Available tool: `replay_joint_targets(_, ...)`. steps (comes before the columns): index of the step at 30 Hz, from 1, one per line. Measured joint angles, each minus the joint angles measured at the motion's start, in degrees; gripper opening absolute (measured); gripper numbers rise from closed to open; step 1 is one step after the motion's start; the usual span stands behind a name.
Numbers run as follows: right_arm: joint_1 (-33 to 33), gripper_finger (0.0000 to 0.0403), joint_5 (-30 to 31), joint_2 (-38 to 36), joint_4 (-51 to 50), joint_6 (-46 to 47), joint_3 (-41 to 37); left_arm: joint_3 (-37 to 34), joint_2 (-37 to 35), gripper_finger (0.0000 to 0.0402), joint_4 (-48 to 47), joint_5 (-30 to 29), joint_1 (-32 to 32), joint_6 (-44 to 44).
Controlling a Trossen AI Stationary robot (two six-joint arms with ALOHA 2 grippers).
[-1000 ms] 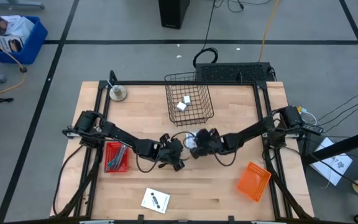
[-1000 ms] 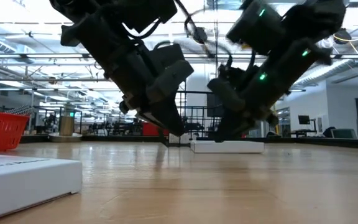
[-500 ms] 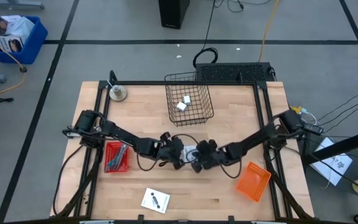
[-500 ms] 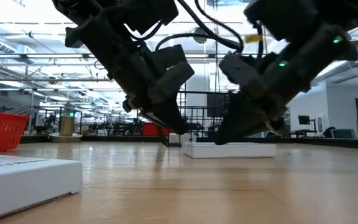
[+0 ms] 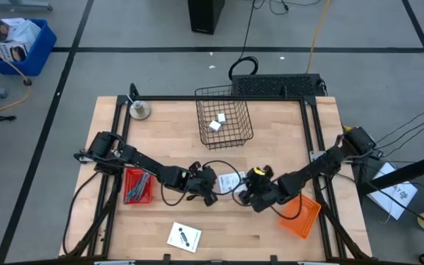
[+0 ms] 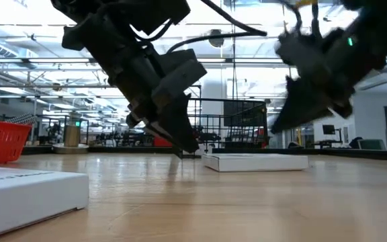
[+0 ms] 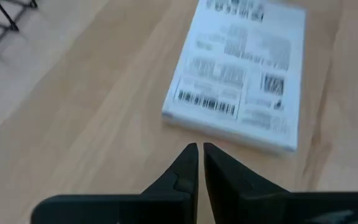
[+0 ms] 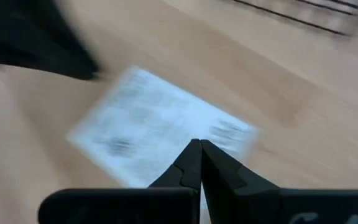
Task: Pick and place items into bin
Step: Put the right card reader box into the orange basket
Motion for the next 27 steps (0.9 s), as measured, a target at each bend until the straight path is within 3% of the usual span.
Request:
replay_joint_targets(8,-0.8,0.0,-3.6,1.4,-10.3,9.0,0.1,0.0,0.3,0.003,-1.2,0.5,1.1,-1.4)
replay_joint_targets(11,-2.0,0.0,-8.7,2.6,-9.8,10.0,0.1,0.0,1.2,0.003,-0.9,2.6,1.7,-2.0)
replay_joint_targets(19,-3.0,0.0,-9.4,5.7,-0.7,2.6,0.0,0.1,4.4,0.003,5.1,7.2,3.4,-1.9)
replay_joint_targets(27,-0.3,0.0,-8.6,1.2,-0.5,-0.1,-0.3,2.6,4.9,0.003,4.6,7.2,2.7,-0.2)
